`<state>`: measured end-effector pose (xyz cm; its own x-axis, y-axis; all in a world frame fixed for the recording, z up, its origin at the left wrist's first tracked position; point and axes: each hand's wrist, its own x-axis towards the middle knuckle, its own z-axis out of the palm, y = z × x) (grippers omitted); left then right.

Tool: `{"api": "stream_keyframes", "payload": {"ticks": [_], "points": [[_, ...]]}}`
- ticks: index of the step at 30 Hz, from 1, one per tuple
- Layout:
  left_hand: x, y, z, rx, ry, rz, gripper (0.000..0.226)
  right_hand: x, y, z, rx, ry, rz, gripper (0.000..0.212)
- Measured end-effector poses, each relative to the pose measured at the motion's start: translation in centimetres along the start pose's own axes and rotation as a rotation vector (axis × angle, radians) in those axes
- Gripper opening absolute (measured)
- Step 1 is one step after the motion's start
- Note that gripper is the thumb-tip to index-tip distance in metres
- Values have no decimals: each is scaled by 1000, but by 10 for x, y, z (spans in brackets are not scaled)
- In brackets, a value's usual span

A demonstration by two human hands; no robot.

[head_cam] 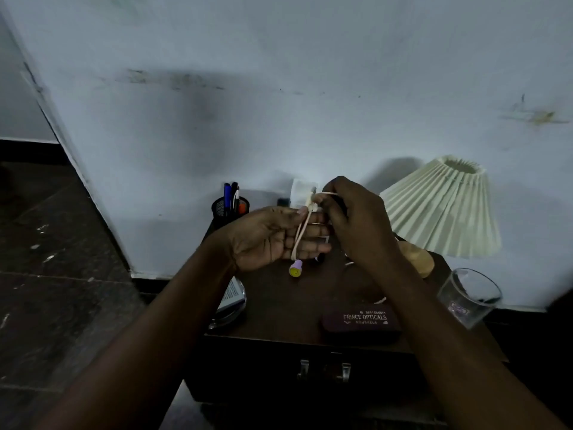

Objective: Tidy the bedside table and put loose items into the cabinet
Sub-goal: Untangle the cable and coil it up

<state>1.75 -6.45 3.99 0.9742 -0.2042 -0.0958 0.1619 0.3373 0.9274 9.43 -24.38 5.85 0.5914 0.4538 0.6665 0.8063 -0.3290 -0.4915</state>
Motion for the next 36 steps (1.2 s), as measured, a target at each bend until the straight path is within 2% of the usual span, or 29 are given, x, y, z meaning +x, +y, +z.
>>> {"api": "stream_keyframes", "payload": {"ticks": [4, 8, 12, 15, 17, 19, 21, 23, 25, 27, 29, 31, 34, 36], "points": [[7, -3, 2, -43, 179, 112, 32, -2, -13, 4, 127, -50, 105, 21], [8, 6, -4, -231, 279, 273, 37, -11, -28, 15, 307, -251, 130, 31], [3, 22, -12, -404, 249, 374, 40, -13, -18, 22, 446, -580, 195, 21], [-5, 28, -13, -393, 157, 371, 40, -10, 3, 19, 352, -744, 259, 23], [-9, 26, -12, -351, 90, 321, 41, -9, 17, 18, 207, -678, 294, 25], [-10, 21, -11, -319, 25, 247, 44, -7, 25, 16, 48, -474, 276, 21], [-9, 13, -10, -273, -20, 166, 44, -4, 28, 12, -104, -244, 172, 15], [-6, 3, -8, -190, -28, 93, 42, 0, 24, 4, -189, -85, 95, 21], [-2, -6, -5, -118, -6, 27, 40, 5, 15, -4, -227, 7, 47, 27], [3, -12, -2, -66, 53, 9, 38, 6, 3, -8, -218, 10, 17, 32], [7, -14, 2, -67, 129, 44, 37, 4, -12, -7, -143, -45, -16, 32], [9, -12, 3, -125, 205, 126, 35, -1, -24, -2, -42, -155, -15, 23], [7, 2, -3, -300, 279, 273, 36, -12, -31, 9, 214, -430, 76, 20], [2, 14, -8, -427, 269, 350, 38, -17, -27, 16, 311, -643, 140, 23]]}}
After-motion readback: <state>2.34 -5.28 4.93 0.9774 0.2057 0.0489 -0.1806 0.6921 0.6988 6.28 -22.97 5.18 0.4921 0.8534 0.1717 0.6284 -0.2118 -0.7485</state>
